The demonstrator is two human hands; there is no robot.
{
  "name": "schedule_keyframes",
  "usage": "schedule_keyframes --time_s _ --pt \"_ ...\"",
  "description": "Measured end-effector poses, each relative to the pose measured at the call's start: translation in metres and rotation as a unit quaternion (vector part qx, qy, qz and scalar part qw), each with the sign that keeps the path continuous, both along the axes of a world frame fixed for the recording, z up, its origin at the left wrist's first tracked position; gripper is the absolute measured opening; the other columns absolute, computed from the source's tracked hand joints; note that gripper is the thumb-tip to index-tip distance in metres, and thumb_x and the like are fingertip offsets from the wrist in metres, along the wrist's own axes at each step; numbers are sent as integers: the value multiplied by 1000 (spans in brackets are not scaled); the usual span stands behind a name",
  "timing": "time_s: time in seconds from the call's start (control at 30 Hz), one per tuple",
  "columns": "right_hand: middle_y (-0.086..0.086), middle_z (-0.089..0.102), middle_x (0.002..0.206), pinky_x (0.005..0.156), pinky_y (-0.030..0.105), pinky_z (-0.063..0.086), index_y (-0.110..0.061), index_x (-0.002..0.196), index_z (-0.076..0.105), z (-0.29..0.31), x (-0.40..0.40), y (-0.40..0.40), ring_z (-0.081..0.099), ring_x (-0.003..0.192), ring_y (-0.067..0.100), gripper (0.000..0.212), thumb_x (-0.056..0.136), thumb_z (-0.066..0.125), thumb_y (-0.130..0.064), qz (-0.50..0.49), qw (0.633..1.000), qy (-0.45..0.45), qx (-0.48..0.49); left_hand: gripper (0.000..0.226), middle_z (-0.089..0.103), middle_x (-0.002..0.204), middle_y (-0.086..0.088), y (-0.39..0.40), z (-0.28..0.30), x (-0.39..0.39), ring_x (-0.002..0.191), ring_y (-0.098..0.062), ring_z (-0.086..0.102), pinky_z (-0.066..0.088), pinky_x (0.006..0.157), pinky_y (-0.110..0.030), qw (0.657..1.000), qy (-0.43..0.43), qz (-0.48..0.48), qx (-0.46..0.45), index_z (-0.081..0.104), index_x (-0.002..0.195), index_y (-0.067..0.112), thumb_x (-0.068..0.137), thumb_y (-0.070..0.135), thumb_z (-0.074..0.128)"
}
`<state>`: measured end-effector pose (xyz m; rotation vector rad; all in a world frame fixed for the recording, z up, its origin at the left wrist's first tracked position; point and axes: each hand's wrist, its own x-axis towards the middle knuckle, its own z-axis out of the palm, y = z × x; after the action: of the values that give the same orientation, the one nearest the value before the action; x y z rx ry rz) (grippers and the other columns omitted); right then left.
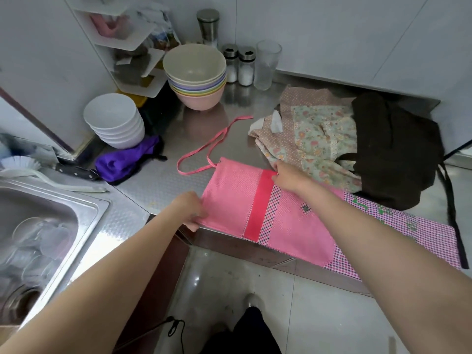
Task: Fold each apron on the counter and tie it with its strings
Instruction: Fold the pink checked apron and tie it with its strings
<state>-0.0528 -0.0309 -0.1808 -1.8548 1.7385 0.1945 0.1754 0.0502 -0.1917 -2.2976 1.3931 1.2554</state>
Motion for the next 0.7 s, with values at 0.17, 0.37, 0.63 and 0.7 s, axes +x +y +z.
schedule_keyframes --time_s 0.17,0.37,0.63,0.7 --pt "12 60 112 82 33 51 -1 109 60 32 -1 -8 59 101 26 23 87 61 -6 -5 995 -14 100 21 54 53 -5 -12 13 9 54 -17 56 54 80 -33 992 114 42 -24 52 64 7 78 -5 62" --pt "18 61 118 92 37 50 3 123 53 74 -54 -33 60 105 29 31 92 49 3 -176 933 -266 167 13 64 71 -16 -82 53 -10 77 -27 56 50 92 -45 925 197 148 -288 61 70 8 78 -3 62" --pt "20 61 112 84 36 49 5 122 53 84 -155 -120 59 85 22 34 89 48 9 -346 837 -413 -96 24 55 85 -12 -168 53 -111 63 -22 57 49 68 -35 901 261 176 -298 48 114 5 90 -1 49" --pt "16 61 106 75 33 50 3 119 55 73 -179 -140 60 81 20 30 90 48 7 -382 829 -396 -99 16 51 74 -9 -167 42 -137 45 -12 53 46 50 -23 923 282 130 -228 49 96 9 91 -6 44"
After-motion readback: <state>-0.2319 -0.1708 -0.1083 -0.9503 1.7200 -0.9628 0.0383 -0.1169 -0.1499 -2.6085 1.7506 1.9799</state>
